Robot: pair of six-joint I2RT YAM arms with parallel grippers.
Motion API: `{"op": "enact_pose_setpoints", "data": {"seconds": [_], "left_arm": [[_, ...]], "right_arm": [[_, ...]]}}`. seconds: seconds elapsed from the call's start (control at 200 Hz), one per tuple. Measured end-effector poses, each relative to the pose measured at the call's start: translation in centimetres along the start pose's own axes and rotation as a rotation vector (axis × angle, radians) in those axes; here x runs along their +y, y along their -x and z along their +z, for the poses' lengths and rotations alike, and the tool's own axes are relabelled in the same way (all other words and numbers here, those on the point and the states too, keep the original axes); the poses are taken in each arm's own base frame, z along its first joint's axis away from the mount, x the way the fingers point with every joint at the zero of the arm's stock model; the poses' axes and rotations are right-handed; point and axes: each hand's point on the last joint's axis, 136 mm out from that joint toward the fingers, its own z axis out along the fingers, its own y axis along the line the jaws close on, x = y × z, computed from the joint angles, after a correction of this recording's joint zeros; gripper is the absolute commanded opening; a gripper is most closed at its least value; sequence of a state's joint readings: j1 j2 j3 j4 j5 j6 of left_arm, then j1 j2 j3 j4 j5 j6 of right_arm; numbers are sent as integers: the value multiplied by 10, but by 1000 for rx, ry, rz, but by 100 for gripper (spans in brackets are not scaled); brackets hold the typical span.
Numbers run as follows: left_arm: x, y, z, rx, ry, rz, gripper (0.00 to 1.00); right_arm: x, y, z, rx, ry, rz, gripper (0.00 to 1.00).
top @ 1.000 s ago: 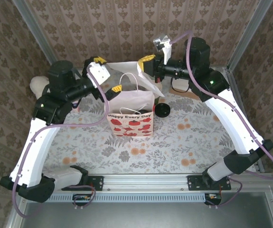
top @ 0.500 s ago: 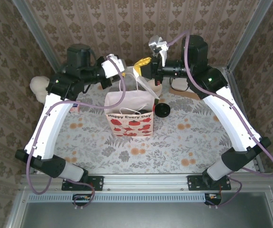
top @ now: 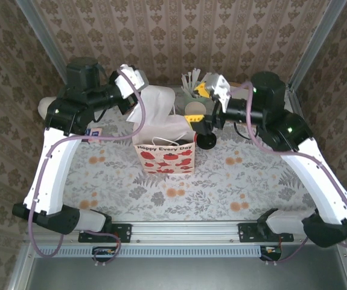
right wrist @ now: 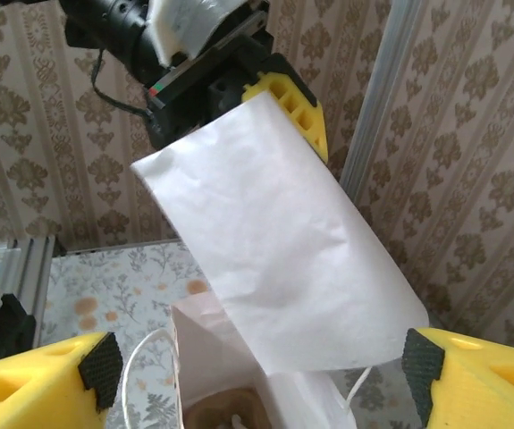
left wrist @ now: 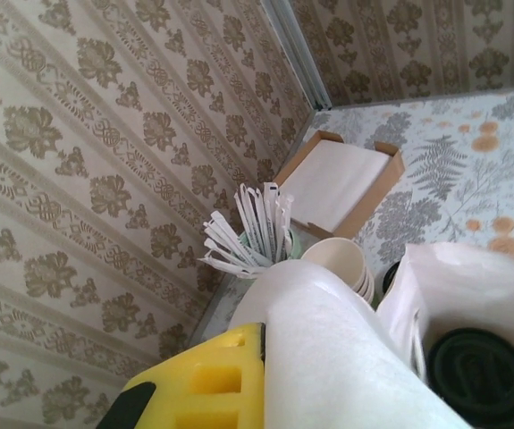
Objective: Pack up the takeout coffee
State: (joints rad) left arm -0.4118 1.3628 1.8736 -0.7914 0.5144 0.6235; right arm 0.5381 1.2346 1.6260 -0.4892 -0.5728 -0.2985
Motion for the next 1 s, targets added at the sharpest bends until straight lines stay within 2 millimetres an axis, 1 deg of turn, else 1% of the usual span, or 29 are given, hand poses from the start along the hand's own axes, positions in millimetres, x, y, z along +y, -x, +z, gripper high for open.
{"op": "enact_pose_setpoints", "data": {"seconds": [0.05, 0.1, 0.155, 0.19, 0.25, 0.315, 0.38, 0.48, 0.53, 0.585, 0.615, 0.65, 0.725, 0.755, 0.875, 0.905, 0.98, 1.0], "left_arm": [[-1, 2, -7, 2, 12, -33, 0], [-3, 5, -15, -5, 25, -62, 0], [-8, 7, -24, -15, 31, -87, 0], [-12, 8, -30, -24, 31, -96, 0], [-18, 14, -38, -49, 20, -98, 0], [-24, 20, -43, -74, -1, -92, 0], [-30, 24, -43, -96, -38, -90, 0], [-41, 24, -41, -106, -102, -103, 0], [-44, 24, -41, -107, -120, -109, 0], [-46, 24, -41, -110, -129, -110, 0], [-46, 24, -41, -111, -132, -111, 0], [-47, 24, -41, -112, -137, -112, 0], [-48, 25, -41, -116, -145, -110, 0], [-48, 25, -41, -117, -147, -110, 0], [-49, 24, -41, -122, -157, -115, 0], [-48, 23, -41, -122, -158, -118, 0], [-47, 19, -40, -120, -163, -130, 0], [-47, 18, -39, -120, -166, -135, 3]], "right_arm": [[4, -1, -5, -12, -9, -33, 89], [4, -1, -6, -15, -15, -52, 91], [3, 0, -2, -16, -14, -68, 99], [2, 0, 2, -10, -7, -80, 100], [2, 1, 15, 3, 16, -102, 100], [1, 1, 33, 23, 47, -122, 100], [-2, -1, 52, 38, 76, -141, 100], [-3, -12, 80, 74, 131, -151, 100], [-2, -16, 91, 88, 159, -154, 99], [1, -20, 101, 100, 197, -156, 95], [4, -22, 104, 103, 217, -158, 90], [8, -23, 107, 107, 242, -158, 82], [14, -26, 109, 120, 278, -159, 53], [16, -25, 109, 123, 286, -164, 47], [18, -25, 106, 130, 292, -179, 13], [17, -26, 106, 133, 288, -178, 8], [14, -29, 106, 150, 264, -173, 0], [13, -30, 106, 154, 258, -176, 0]]}}
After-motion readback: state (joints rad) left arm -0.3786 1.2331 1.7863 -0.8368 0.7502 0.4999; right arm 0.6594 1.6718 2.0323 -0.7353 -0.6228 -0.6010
